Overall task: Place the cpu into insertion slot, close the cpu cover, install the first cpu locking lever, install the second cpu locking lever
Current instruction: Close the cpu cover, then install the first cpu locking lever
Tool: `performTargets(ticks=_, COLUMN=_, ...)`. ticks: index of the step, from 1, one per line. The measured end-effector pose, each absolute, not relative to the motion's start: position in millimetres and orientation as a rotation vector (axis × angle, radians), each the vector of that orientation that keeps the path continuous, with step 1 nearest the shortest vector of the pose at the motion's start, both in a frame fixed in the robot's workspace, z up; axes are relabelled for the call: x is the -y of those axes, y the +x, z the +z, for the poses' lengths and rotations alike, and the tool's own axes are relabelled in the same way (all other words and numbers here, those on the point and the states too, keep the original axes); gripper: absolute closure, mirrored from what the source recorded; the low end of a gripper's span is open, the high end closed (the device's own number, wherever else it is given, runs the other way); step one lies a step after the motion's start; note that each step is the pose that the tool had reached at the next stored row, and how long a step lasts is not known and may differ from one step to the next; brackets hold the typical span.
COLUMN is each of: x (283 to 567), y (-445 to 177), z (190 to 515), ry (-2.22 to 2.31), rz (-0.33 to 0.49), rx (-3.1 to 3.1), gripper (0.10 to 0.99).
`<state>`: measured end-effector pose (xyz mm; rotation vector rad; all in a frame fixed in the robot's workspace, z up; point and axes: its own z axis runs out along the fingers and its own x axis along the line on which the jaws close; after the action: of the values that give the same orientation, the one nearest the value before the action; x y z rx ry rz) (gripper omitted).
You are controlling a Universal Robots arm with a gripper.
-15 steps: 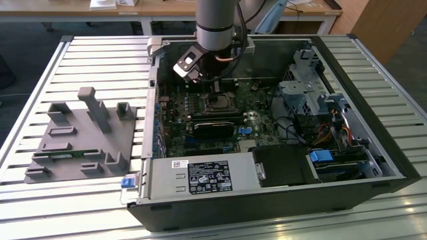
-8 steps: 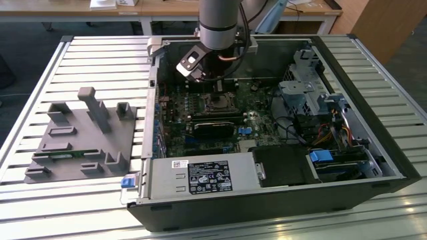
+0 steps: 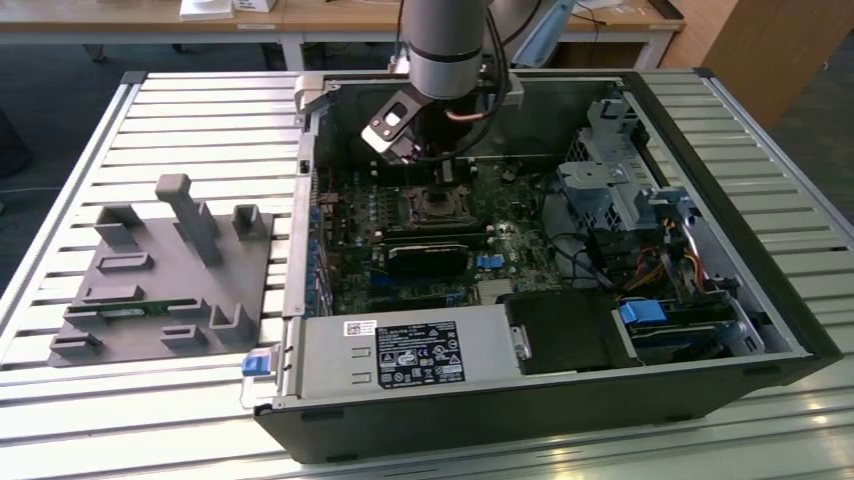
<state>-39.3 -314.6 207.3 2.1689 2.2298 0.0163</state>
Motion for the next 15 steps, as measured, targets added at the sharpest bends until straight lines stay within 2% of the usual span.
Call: performTargets(ticks=15, x=314.6, y=-36.9, z=208.4, ry=2.169, rz=0.016, rx=-2.230, gripper=0.910)
